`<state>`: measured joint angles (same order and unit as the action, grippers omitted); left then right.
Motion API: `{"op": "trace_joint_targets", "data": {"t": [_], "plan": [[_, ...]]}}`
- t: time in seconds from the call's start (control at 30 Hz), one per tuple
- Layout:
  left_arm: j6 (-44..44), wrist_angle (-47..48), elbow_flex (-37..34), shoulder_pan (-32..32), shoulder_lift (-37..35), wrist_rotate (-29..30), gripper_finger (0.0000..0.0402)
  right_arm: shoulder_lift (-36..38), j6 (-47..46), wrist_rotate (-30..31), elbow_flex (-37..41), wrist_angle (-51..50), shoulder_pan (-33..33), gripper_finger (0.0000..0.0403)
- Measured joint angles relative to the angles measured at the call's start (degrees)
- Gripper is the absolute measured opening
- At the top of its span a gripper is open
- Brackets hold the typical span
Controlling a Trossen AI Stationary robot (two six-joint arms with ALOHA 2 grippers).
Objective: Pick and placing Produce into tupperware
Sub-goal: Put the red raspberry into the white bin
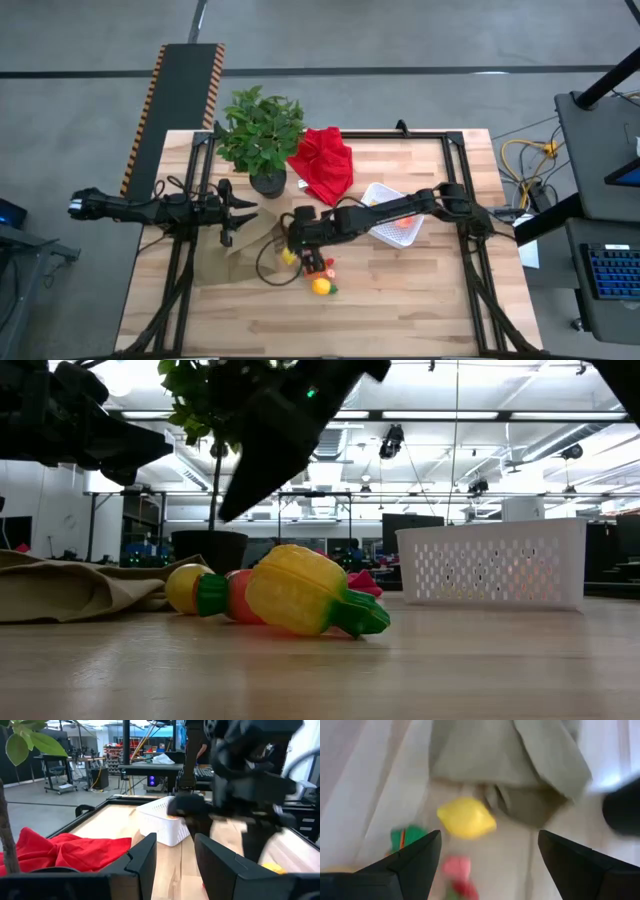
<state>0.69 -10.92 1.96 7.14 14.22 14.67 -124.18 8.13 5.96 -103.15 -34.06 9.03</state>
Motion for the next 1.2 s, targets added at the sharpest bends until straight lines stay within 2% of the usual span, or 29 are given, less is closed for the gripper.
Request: {"op": "trace_joint_targets", "data": {"t": [0.17, 0.37, 0.6, 1.2], "plan": [[0.04, 0.49, 0.00, 0.00, 0.29, 0.17, 0.0121, 3.58, -7.04, -1.86, 2.12, -8.60, 0.66, 0.0325], [0.09, 1.01, 0.00, 0.00, 0.25, 0.18, 0.0121, 6.68, -10.71, -1.86, 9.03, -10.13, 3.85, 0.0324], [0.32, 1.01, 0.00, 0.00, 0.33, 0.16, 0.0121, 7.47, -10.81, -1.47, 15.66, -0.57, 5.10, 0.0324], [0.42, 0.98, 0.00, 0.00, 0.37, 0.14, 0.0121, 7.49, -11.14, 0.56, 23.71, 8.20, 4.84, 0.0324]]}}
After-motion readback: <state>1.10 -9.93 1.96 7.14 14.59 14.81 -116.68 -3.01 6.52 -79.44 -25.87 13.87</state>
